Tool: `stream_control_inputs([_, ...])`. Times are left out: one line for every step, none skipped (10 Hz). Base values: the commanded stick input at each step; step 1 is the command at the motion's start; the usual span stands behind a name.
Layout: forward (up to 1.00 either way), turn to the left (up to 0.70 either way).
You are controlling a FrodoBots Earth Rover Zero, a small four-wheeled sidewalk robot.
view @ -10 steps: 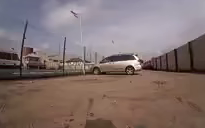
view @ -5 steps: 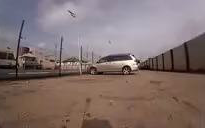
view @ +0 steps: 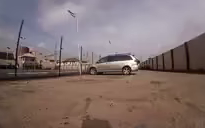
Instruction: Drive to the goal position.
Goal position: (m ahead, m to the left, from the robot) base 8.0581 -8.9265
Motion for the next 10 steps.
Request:
stream_control_inputs([0.00, 0.00])
stream_control_inputs([0.00, 0.00])
stream_control_inputs([0.00, 0.00])
stream_control_inputs([0.32, 0.00])
stream_control_inputs([0.70, 0.00])
stream_control_inputs([0.70, 0.00])
stream_control_inputs([0.70, 0.00])
stream_control_inputs([0.70, 0.00])
stream_control_inputs([0.70, 0.00])
stream_control_inputs([0.70, 0.00])
